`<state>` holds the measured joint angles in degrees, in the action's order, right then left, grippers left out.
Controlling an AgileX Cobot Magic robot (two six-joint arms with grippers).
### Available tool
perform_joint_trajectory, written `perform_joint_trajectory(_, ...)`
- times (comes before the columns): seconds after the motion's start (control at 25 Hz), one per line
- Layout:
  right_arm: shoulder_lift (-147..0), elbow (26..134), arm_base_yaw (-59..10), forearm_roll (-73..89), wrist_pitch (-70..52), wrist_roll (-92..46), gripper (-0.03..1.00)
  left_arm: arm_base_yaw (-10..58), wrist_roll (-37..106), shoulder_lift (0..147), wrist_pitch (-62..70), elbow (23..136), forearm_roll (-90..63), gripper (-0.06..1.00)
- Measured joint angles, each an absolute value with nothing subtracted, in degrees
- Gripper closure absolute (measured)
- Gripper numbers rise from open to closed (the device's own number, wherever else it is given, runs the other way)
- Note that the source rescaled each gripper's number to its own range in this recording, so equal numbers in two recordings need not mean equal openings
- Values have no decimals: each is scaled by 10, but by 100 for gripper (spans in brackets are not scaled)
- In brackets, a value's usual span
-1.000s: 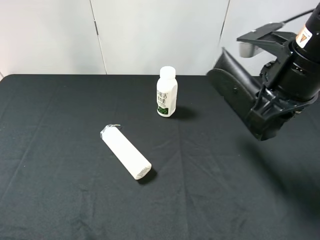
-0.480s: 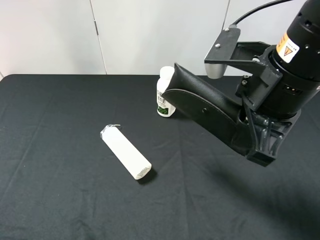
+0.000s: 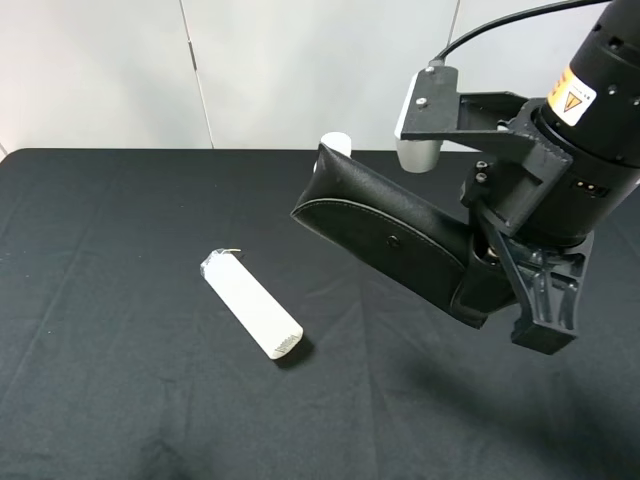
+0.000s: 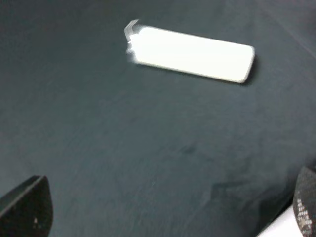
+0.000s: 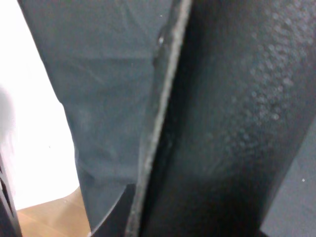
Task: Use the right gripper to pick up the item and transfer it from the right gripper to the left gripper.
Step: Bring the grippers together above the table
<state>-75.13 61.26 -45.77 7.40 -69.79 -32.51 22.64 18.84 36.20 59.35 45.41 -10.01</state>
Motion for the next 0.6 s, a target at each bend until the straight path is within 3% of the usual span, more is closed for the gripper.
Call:
perform_joint_trajectory(0.32, -751, 613, -458, 83, -698, -390, 96, 406, 201, 514, 500, 509, -66, -1)
perform_joint_trajectory(0.6, -751, 613, -458, 86, -682, -440, 96, 494, 210, 617, 445, 568, -65, -1)
